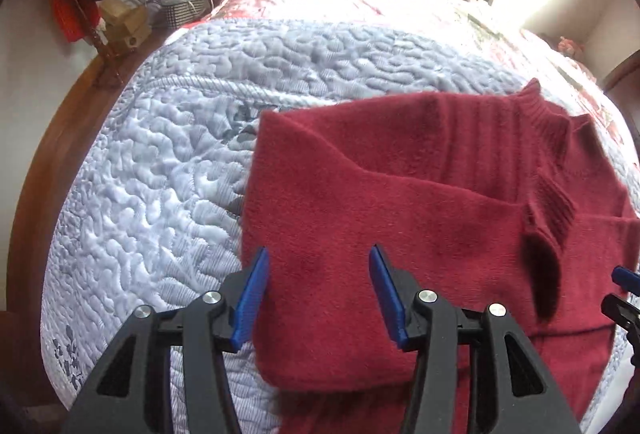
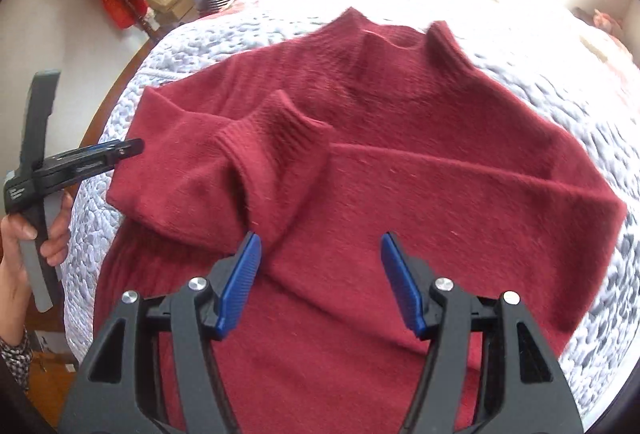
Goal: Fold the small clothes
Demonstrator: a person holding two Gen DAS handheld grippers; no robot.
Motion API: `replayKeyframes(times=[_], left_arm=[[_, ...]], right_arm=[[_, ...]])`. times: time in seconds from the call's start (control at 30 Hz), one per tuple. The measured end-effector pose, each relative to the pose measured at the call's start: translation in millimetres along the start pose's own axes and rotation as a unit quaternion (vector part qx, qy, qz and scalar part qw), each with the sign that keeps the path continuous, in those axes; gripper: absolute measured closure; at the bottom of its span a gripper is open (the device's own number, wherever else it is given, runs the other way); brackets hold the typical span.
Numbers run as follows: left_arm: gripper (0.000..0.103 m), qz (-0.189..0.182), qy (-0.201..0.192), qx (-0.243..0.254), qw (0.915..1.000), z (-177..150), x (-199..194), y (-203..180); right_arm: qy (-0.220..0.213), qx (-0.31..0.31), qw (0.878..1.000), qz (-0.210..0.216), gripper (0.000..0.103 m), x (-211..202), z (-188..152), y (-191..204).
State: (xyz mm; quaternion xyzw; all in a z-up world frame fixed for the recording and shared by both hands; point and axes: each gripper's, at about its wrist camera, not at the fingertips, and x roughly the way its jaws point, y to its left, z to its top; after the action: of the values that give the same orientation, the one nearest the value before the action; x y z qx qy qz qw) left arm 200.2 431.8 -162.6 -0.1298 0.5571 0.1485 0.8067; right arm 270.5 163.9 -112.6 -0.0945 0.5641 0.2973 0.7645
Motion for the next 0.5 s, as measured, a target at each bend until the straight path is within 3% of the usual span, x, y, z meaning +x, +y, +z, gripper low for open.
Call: replayKeyframes(times=[0.1,0.27,0.33,0.4,0.5], left_arm=[[0.052,-0.018,0.035,-0.01,0.9992,0,25,9],[0.052,-0.045,0.033,-0.021,0.9982,-3,32,19],[0.052,-0.053,0.034,-0.022,0.9978,-4,33,22],[0.052,-0.058,0.035,-0.021,0.9975,-5,34,26],[0.051,-0.063,0.035,-0.023,0.9971,-6,35,26]], right_arm=[[0.013,-0.022,1.0,0.009,0.041,23,18,28],[0.045,-0.028,0.999,-0.003,0.048,61,40,48],[0.055,-0.023,0.998,-0.008,0.065,73,45,48],[0.05,-0.018,0.998,-0.022,0.095,76,45,44],[0.026,0.023,0.999,0.007,0.095,61,41,25]])
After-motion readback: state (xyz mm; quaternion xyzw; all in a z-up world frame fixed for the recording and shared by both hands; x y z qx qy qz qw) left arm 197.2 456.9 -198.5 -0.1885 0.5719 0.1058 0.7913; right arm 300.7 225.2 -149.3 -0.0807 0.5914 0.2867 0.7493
